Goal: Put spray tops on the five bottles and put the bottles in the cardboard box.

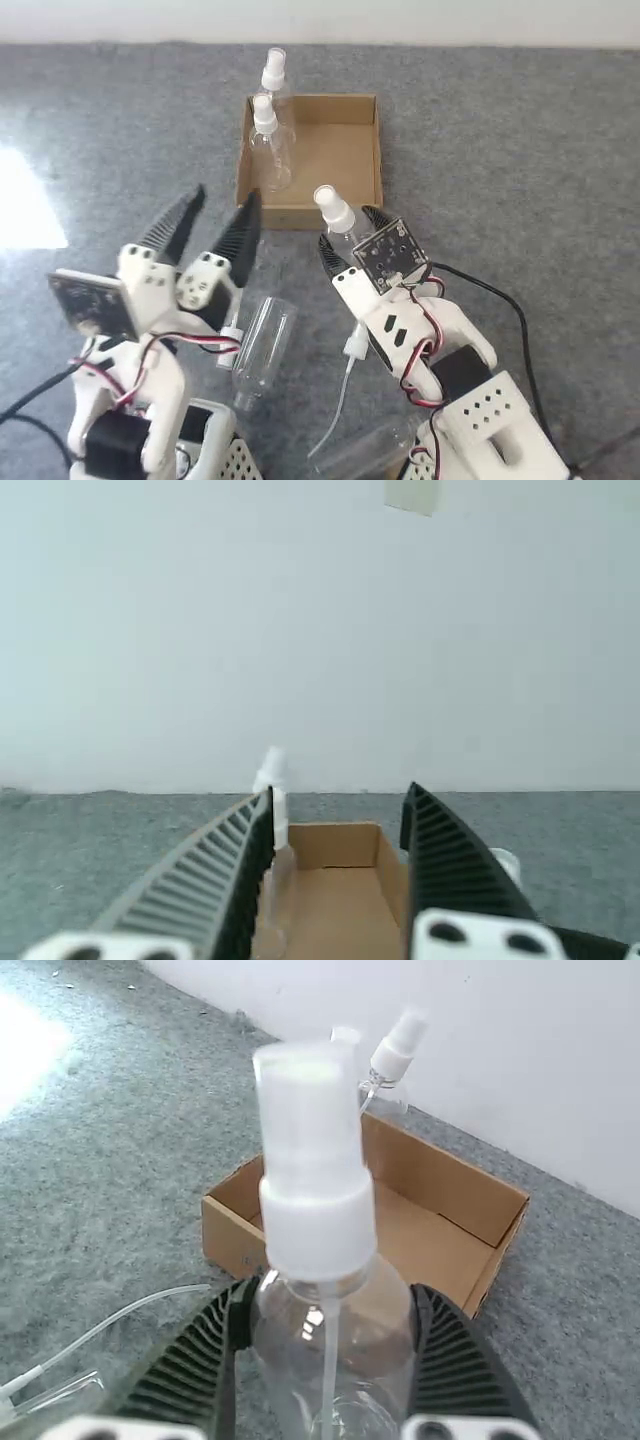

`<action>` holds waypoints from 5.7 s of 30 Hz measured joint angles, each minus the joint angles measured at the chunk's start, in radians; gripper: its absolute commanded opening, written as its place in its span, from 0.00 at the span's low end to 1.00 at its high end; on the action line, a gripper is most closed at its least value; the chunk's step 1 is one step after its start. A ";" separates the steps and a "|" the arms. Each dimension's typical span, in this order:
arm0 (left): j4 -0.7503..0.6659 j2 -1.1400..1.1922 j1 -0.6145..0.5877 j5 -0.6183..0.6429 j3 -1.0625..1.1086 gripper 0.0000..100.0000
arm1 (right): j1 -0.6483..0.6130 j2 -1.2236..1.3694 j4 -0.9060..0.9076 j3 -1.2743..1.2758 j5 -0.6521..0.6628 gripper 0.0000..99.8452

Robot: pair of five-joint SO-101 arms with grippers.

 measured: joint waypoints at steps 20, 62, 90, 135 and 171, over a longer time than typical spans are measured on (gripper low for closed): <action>0.041 0.002 -0.411 0.000 0.304 0.20 | 0.000 0.000 0.000 0.000 0.000 0.09; -0.239 0.000 -0.499 0.000 0.523 0.20 | 0.037 0.351 -0.072 -0.425 -0.132 0.09; -0.239 0.000 -0.499 0.000 0.523 0.20 | 0.186 1.373 -0.338 -1.062 -0.413 0.09; -0.239 0.000 -0.499 0.000 0.523 0.20 | 0.152 1.728 -0.752 -1.082 -0.287 0.09; -0.239 0.000 -0.499 0.000 0.523 0.20 | 0.149 1.728 -0.752 -1.082 -0.222 0.09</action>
